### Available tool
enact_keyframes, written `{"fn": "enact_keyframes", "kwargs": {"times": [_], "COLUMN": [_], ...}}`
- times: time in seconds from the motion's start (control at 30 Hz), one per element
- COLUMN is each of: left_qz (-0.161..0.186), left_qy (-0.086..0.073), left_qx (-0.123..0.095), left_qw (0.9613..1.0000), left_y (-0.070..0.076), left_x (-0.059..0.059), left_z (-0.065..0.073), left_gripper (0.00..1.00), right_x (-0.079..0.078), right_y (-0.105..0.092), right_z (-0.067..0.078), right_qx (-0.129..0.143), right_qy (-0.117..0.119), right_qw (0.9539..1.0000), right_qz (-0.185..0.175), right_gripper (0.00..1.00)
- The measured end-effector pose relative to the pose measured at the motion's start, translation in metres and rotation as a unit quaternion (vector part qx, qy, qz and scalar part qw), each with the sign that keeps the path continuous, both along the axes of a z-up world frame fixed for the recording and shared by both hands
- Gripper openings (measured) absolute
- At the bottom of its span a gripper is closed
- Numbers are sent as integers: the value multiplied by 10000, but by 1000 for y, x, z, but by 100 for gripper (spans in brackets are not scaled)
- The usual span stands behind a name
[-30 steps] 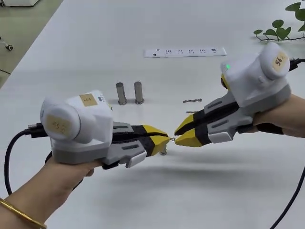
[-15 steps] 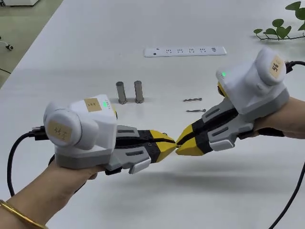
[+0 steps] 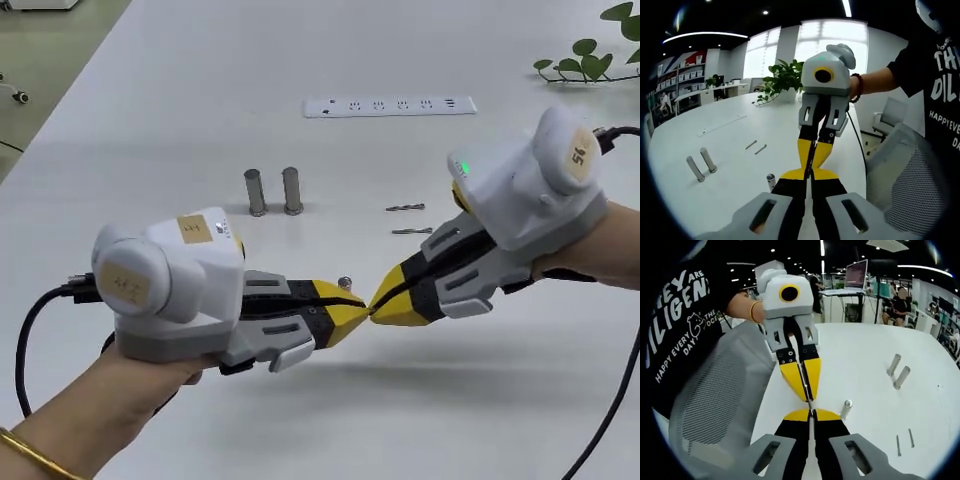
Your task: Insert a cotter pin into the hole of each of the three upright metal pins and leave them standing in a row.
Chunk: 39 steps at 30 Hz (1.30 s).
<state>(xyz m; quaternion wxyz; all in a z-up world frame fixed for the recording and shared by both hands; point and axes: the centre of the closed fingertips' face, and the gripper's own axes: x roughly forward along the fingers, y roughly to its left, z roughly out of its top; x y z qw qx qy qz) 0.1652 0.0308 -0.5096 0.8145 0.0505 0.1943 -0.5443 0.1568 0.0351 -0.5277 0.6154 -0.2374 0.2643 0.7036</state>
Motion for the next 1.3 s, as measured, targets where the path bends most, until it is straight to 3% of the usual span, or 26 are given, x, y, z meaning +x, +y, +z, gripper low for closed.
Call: {"fn": "enact_keyframes", "kwargs": {"times": [0.37, 0.6, 0.77, 1.13, 1.3], "left_qz": [156, 409, 614, 1077, 1439], "left_qy": [-5, 29, -40, -79, -105], "left_qx": [149, 170, 232, 437, 628], "left_qw": [9998, 9990, 9978, 9932, 9875], "left_y": [5, 9, 14, 21, 23], "left_x": [5, 10, 16, 29, 38], "left_z": [-8, -13, -17, -33, -44], "left_gripper": [1, 1, 4, 8, 10], "right_x": [7, 15, 25, 37, 48], "right_y": [-3, -14, -22, -26, -27], "right_z": [-9, -20, -27, -34, -39], "right_qx": [-467, -881, -1128, -1443, -1540], "right_qy": [-599, -856, -945, -1097, -1177], "right_qw": [9969, 9922, 9891, 9834, 9810], "right_qz": [178, 214, 47, -98, -122], "right_gripper": [0, 0, 0, 0, 0]}}
